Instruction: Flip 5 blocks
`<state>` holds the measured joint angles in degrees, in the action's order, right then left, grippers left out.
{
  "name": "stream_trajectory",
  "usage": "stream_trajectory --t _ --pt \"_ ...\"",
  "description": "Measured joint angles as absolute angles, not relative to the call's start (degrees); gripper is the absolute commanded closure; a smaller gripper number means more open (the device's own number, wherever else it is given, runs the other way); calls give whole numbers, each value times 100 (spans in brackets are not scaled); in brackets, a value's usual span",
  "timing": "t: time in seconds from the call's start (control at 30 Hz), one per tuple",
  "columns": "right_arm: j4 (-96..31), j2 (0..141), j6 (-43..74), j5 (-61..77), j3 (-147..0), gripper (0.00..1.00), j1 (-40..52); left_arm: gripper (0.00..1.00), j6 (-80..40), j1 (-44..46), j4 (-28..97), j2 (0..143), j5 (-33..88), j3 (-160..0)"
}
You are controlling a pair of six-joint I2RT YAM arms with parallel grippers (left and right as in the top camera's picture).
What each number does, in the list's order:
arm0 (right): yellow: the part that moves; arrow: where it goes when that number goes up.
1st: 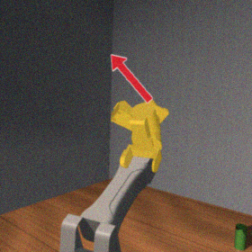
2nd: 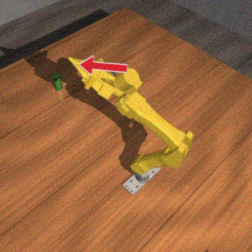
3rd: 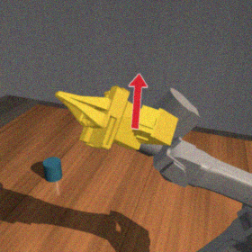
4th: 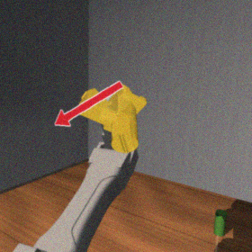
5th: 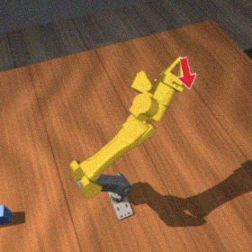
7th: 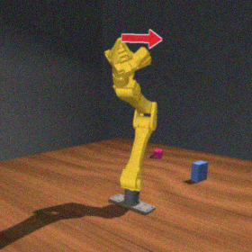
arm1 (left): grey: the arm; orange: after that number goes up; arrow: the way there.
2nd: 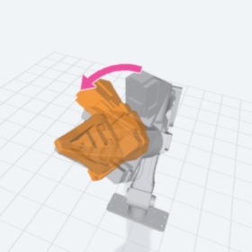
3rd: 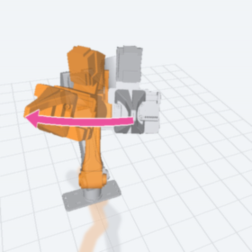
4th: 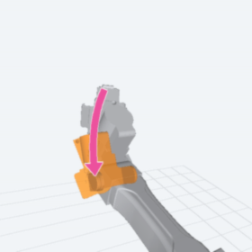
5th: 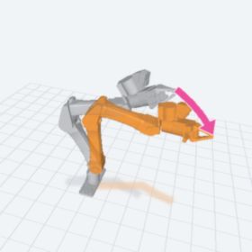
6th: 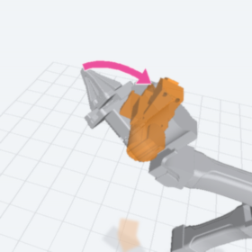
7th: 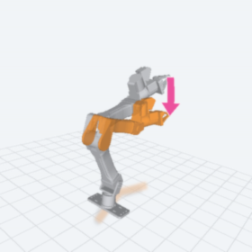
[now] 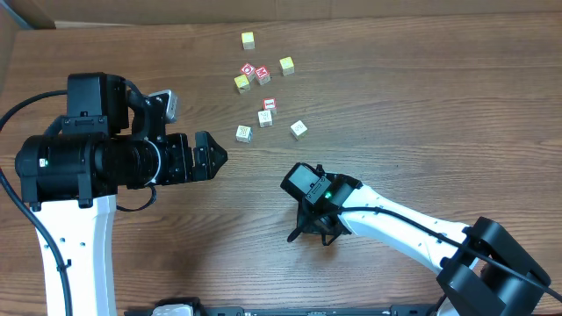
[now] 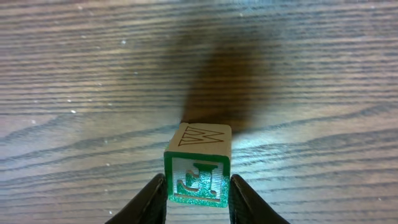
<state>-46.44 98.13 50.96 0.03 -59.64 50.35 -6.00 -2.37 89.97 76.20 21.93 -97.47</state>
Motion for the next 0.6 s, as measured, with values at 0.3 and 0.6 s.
stream_trajectory --t 0.3,0.6 --pt "-4519 9813 5096 1 -5961 55 5035 0 -600 -237 8997 7620 2193 -9747" --pt "-4501 9907 5092 3 -5959 61 5035 0 -600 -237 8997 7620 2193 -9747"
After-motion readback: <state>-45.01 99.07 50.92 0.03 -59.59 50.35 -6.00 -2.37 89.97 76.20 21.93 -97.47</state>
